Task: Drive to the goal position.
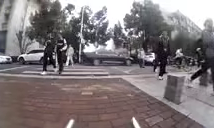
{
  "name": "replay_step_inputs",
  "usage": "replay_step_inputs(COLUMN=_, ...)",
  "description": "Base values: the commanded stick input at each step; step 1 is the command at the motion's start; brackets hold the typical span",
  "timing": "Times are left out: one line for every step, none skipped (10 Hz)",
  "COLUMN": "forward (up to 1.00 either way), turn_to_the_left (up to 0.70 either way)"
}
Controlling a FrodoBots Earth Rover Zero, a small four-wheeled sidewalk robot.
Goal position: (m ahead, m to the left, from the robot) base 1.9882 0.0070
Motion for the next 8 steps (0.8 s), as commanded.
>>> replay_step_inputs(forward=0.58, turn_to_the_left=0.0)
replay_step_inputs(forward=0.58, turn_to_the_left=0.0)
replay_step_inputs(forward=0.58, turn_to_the_left=0.0)
replay_step_inputs(forward=0.58, turn_to_the_left=0.0)
replay_step_inputs(forward=0.58, turn_to_the_left=0.0)
replay_step_inputs(forward=0.58, turn_to_the_left=0.0)
replay_step_inputs(forward=0.58, turn_to_the_left=0.0)
replay_step_inputs(forward=0.58, turn_to_the_left=0.0)
